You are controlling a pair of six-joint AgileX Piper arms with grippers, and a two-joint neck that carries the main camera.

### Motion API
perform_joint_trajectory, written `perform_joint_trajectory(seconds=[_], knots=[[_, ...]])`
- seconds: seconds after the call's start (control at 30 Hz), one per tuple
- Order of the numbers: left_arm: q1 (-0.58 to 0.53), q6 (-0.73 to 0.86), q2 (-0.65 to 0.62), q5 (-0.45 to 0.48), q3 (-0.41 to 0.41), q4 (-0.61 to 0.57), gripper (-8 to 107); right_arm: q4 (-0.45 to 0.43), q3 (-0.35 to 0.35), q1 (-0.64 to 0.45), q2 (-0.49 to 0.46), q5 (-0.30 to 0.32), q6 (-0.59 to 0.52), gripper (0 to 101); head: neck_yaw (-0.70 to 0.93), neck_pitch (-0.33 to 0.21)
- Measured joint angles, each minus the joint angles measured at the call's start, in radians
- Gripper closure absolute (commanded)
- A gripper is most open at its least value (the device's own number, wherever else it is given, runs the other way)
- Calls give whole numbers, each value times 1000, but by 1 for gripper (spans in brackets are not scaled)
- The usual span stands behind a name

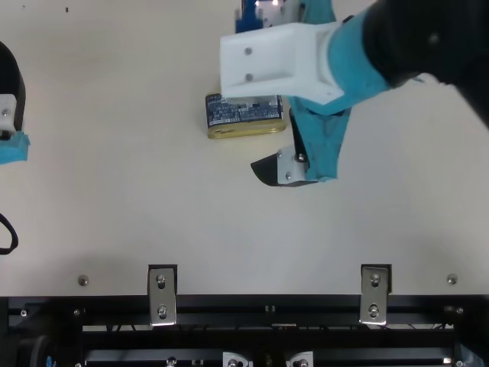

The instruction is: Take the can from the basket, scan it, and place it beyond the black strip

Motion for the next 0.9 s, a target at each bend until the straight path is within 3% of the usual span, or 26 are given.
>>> perform_joint_trajectory(seconds=[0.4, 0.9], knots=[[0, 0, 0, 0, 0, 0, 9, -121, -45, 63, 60, -2, 28, 0, 0, 5], [0, 0, 0, 0, 0, 0, 9, -169, -116, 100, 136, -2, 28, 0, 0, 0]])
